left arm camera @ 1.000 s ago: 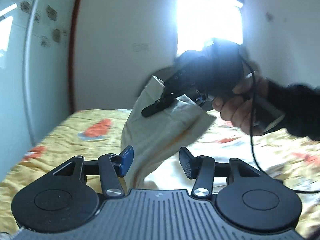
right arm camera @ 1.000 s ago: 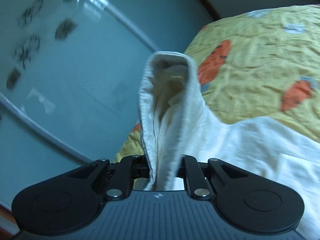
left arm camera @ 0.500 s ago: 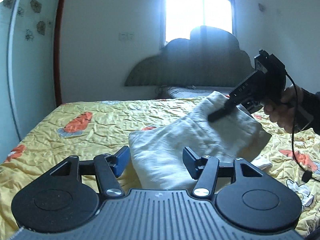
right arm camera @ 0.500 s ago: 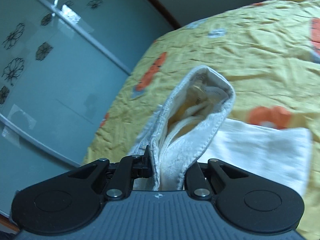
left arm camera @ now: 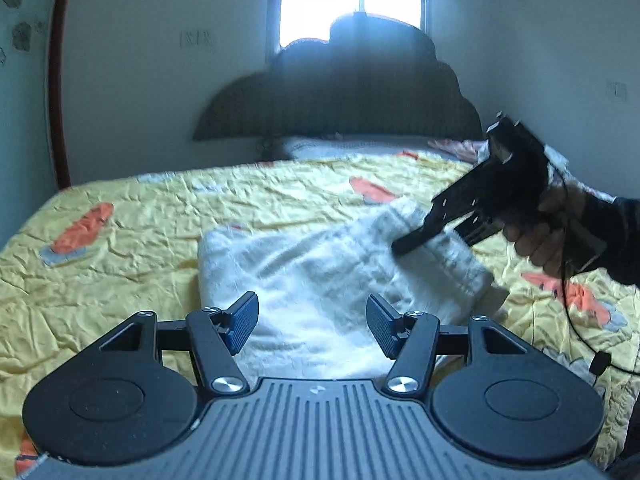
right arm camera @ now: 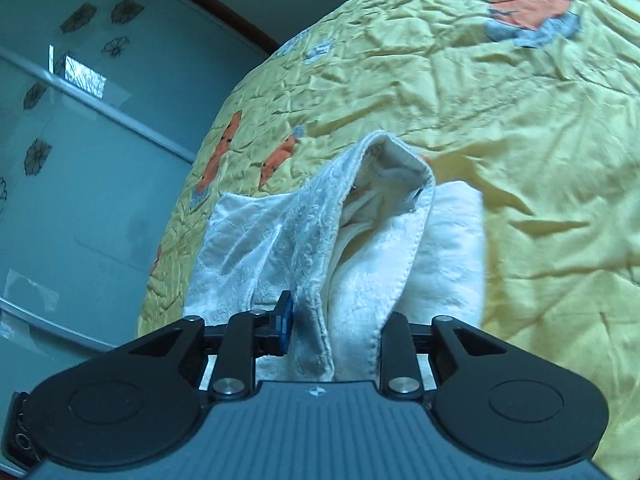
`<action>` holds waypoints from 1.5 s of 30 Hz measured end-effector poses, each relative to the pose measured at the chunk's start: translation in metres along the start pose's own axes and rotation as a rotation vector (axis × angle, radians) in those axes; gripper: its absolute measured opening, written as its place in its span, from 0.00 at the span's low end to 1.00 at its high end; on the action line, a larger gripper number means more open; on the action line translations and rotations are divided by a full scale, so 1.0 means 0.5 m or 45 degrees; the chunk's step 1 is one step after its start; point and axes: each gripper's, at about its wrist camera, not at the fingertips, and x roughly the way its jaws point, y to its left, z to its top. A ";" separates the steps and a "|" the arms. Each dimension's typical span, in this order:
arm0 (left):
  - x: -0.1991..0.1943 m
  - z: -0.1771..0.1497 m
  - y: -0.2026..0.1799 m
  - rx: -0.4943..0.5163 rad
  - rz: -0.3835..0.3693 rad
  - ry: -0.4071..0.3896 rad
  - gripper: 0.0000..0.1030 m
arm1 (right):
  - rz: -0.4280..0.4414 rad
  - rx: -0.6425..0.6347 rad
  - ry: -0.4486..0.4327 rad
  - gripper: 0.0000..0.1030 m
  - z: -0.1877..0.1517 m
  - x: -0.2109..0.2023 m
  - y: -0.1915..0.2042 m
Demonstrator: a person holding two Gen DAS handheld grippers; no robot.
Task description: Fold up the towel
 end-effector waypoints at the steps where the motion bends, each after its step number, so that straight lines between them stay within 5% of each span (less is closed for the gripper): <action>1: 0.007 -0.003 0.001 -0.006 -0.001 0.017 0.62 | 0.000 0.007 -0.010 0.25 -0.002 -0.011 -0.006; 8: 0.066 -0.020 0.019 -0.090 -0.046 0.152 0.63 | 0.044 0.041 -0.098 0.25 -0.013 -0.063 -0.029; 14: 0.081 -0.025 0.013 -0.104 -0.027 0.181 0.64 | -0.033 -0.110 -0.108 0.26 0.009 -0.031 0.012; 20: 0.080 -0.027 0.015 -0.104 -0.014 0.178 0.65 | 0.148 -0.334 -0.180 0.24 0.036 -0.050 0.087; 24: 0.087 -0.025 0.013 -0.119 -0.014 0.200 0.66 | -0.025 -0.139 -0.072 0.25 0.047 -0.021 -0.002; 27: 0.080 -0.018 0.007 -0.103 -0.040 0.177 0.66 | -0.024 -0.070 -0.076 0.26 0.028 -0.027 -0.033; 33: 0.122 0.005 -0.014 -0.055 -0.108 0.193 0.70 | -0.085 -0.036 -0.184 0.49 0.021 -0.070 -0.047; 36: 0.172 -0.014 -0.007 -0.098 -0.111 0.315 0.74 | 0.037 0.050 -0.281 0.49 0.010 -0.120 -0.069; 38: 0.173 -0.020 -0.009 -0.092 -0.102 0.286 0.76 | 0.142 0.069 -0.275 0.49 -0.008 -0.139 -0.073; 45: 0.153 0.007 -0.010 -0.111 -0.118 0.257 0.76 | 0.159 0.142 -0.206 0.49 -0.058 -0.119 -0.089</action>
